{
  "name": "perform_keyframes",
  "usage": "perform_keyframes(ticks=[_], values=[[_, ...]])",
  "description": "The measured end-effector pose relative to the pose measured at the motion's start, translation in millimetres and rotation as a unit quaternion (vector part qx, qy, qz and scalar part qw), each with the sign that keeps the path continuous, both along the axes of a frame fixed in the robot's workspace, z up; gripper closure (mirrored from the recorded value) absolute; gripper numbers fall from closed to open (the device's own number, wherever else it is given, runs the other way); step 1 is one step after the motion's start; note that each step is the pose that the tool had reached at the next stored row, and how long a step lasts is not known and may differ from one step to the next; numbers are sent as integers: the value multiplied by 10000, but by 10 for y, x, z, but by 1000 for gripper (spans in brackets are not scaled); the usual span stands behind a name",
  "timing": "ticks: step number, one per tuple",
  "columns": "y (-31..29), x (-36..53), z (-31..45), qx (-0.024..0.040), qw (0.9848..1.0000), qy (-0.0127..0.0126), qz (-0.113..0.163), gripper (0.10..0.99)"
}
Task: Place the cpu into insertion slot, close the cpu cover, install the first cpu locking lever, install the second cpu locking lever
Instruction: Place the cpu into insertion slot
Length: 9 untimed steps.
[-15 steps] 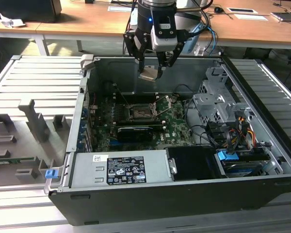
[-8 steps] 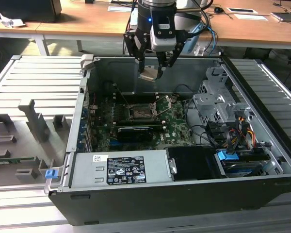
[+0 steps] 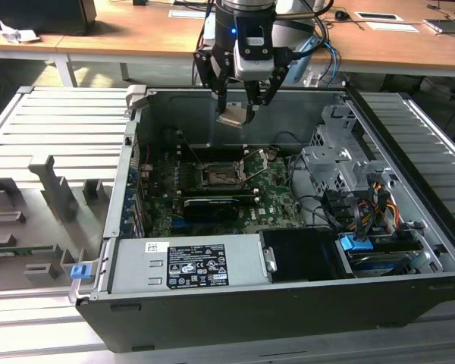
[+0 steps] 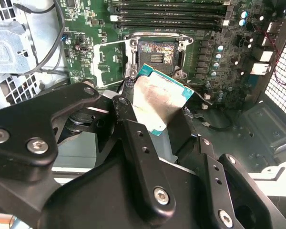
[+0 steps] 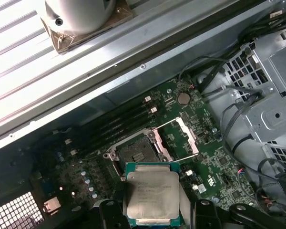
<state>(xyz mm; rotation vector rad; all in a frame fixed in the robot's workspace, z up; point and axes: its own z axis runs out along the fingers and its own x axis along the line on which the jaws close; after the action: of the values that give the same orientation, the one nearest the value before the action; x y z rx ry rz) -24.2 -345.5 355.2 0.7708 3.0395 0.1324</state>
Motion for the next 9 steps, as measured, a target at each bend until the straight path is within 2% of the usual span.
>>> perform_keyframes(ticks=[9], values=[[0, 0, -5, 0, 9999, 0, -157, 561]])
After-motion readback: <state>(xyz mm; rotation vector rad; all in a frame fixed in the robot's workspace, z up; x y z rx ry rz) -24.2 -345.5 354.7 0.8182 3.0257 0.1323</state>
